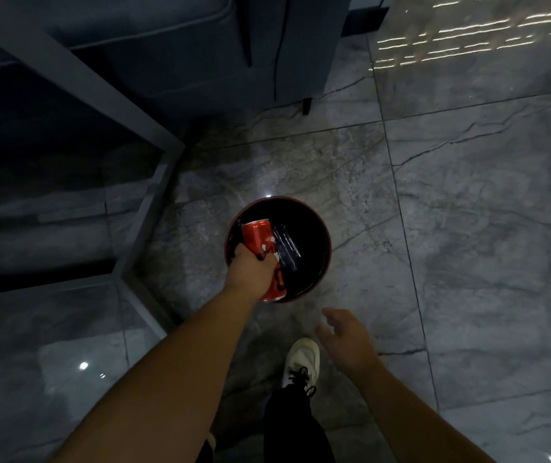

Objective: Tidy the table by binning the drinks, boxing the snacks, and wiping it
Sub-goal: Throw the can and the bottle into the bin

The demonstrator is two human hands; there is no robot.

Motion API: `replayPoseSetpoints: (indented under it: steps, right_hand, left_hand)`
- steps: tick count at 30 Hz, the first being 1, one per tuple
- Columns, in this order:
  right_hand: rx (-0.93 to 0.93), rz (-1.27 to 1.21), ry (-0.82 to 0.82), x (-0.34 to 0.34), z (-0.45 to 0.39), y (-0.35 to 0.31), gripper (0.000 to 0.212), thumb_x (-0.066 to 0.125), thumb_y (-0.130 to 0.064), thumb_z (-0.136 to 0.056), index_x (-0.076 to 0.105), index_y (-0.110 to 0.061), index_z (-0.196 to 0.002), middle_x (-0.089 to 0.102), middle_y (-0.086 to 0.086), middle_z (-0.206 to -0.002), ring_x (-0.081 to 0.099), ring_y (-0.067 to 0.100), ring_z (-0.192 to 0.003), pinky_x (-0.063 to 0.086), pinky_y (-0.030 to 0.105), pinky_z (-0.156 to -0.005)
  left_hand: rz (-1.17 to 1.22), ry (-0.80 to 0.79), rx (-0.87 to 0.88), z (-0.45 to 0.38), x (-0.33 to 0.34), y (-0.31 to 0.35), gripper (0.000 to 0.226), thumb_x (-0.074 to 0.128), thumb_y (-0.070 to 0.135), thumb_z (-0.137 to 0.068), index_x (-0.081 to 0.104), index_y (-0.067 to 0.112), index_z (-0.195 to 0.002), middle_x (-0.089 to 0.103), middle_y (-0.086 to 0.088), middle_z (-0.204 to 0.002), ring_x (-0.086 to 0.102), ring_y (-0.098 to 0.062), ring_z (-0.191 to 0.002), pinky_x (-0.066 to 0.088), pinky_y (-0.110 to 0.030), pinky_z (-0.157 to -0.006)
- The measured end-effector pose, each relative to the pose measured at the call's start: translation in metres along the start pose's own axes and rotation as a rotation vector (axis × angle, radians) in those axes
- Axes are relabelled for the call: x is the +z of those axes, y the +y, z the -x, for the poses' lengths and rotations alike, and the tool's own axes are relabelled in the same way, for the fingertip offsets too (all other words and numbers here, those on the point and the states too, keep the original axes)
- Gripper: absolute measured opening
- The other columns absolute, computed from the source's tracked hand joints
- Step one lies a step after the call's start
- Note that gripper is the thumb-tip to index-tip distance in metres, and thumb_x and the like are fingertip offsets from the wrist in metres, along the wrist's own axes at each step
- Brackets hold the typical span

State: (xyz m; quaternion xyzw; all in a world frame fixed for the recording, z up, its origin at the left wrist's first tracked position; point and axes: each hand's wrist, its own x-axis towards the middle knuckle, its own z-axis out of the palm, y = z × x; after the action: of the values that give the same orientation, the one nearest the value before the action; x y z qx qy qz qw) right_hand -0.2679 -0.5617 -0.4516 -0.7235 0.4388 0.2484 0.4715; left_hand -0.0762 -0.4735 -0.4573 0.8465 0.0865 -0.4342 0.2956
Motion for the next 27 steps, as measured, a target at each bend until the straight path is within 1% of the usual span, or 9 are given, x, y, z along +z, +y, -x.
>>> replayPoseSetpoints:
  steps: [4, 6, 10, 12, 15, 19, 21, 23, 27]
  right_hand:
    - [0.023, -0.044, 0.0, -0.006, 0.007, 0.002, 0.039, 0.061, -0.02, -0.09, 0.056, -0.003, -0.125, 0.057, 0.019, -0.124, 0.055, 0.03, -0.114, 0.043, 0.042, -0.099]
    - [0.033, -0.043, 0.0, -0.011, 0.016, 0.0, 0.039, 0.061, -0.019, -0.09, 0.056, -0.003, -0.124, 0.057, 0.019, -0.126, 0.055, 0.03, -0.115, 0.043, 0.041, -0.099]
    - [0.08, -0.038, -0.013, -0.029, 0.048, -0.01, 0.041, 0.059, -0.019, -0.091, 0.054, -0.002, -0.128, 0.055, 0.018, -0.13, 0.054, 0.028, -0.119, 0.042, 0.037, -0.101]
    - [0.084, -0.034, -0.033, -0.043, 0.071, -0.024, 0.041, 0.057, -0.019, -0.092, 0.053, -0.001, -0.128, 0.053, 0.019, -0.132, 0.052, 0.029, -0.121, 0.04, 0.039, -0.103]
    - [0.039, 0.019, -0.021, -0.068, 0.111, -0.053, 0.031, 0.056, -0.014, -0.091, 0.059, 0.007, -0.114, 0.059, 0.024, -0.121, 0.055, 0.034, -0.113, 0.041, 0.039, -0.097]
    - [-0.048, 0.069, 0.027, -0.101, 0.171, -0.106, 0.029, 0.054, -0.014, -0.091, 0.06, 0.008, -0.11, 0.061, 0.026, -0.116, 0.056, 0.036, -0.107, 0.04, 0.034, -0.09]
    - [-0.137, 0.123, 0.029, -0.112, 0.204, -0.133, 0.031, 0.052, -0.017, -0.093, 0.059, 0.003, -0.115, 0.061, 0.023, -0.12, 0.056, 0.033, -0.11, 0.041, 0.029, -0.088]
    - [-0.252, 0.197, 0.04, -0.118, 0.238, -0.158, 0.037, 0.052, -0.022, -0.093, 0.055, -0.002, -0.125, 0.057, 0.019, -0.129, 0.053, 0.03, -0.117, 0.04, 0.03, -0.097]
    - [-0.535, 0.428, 0.108, -0.117, 0.297, -0.205, 0.047, 0.049, -0.027, -0.095, 0.045, -0.004, -0.136, 0.049, 0.019, -0.139, 0.046, 0.032, -0.126, 0.037, 0.038, -0.105]
  left_hand:
    - [-0.093, 0.05, -0.058, -0.002, -0.002, 0.003, 0.066, 0.058, 0.03, -0.093, 0.028, -0.001, -0.142, 0.053, -0.022, -0.132, 0.055, -0.037, -0.116, 0.044, -0.037, -0.091]
    - [-0.126, 0.051, -0.047, 0.012, -0.008, -0.001, 0.064, 0.053, 0.027, -0.095, 0.026, -0.001, -0.145, 0.049, -0.023, -0.137, 0.051, -0.037, -0.122, 0.042, -0.036, -0.097]
    - [-0.129, 0.055, -0.032, 0.064, -0.031, -0.011, 0.047, 0.047, 0.024, -0.097, 0.038, 0.0, -0.136, 0.051, -0.024, -0.134, 0.05, -0.036, -0.12, 0.039, -0.034, -0.098]
    - [-0.146, 0.022, -0.037, 0.097, -0.047, -0.018, 0.048, 0.044, 0.026, -0.099, 0.035, 0.002, -0.139, 0.05, -0.022, -0.136, 0.049, -0.035, -0.121, 0.037, -0.035, -0.102]
    - [-0.215, -0.035, -0.003, 0.152, -0.07, -0.024, 0.04, 0.04, 0.027, -0.099, 0.043, 0.006, -0.133, 0.056, -0.018, -0.127, 0.054, -0.033, -0.113, 0.043, -0.041, -0.1]
    - [-0.352, -0.063, 0.143, 0.231, -0.106, -0.014, 0.027, 0.042, 0.022, -0.098, 0.056, 0.002, -0.11, 0.059, -0.022, -0.116, 0.056, -0.033, -0.103, 0.046, -0.038, -0.093]
    - [-0.419, -0.073, 0.241, 0.27, -0.126, -0.008, 0.034, 0.042, 0.025, -0.098, 0.055, 0.002, -0.121, 0.055, -0.021, -0.125, 0.053, -0.031, -0.111, 0.042, -0.034, -0.098]
    - [-0.479, -0.087, 0.365, 0.31, -0.151, -0.002, 0.046, 0.042, 0.029, -0.098, 0.046, 0.008, -0.138, 0.049, -0.016, -0.137, 0.047, -0.03, -0.123, 0.037, -0.036, -0.106]
    - [-0.526, 0.085, 0.711, 0.38, -0.212, 0.005, 0.045, 0.044, 0.028, -0.093, 0.055, 0.005, -0.13, 0.055, -0.016, -0.133, 0.049, -0.034, -0.122, 0.04, -0.041, -0.104]
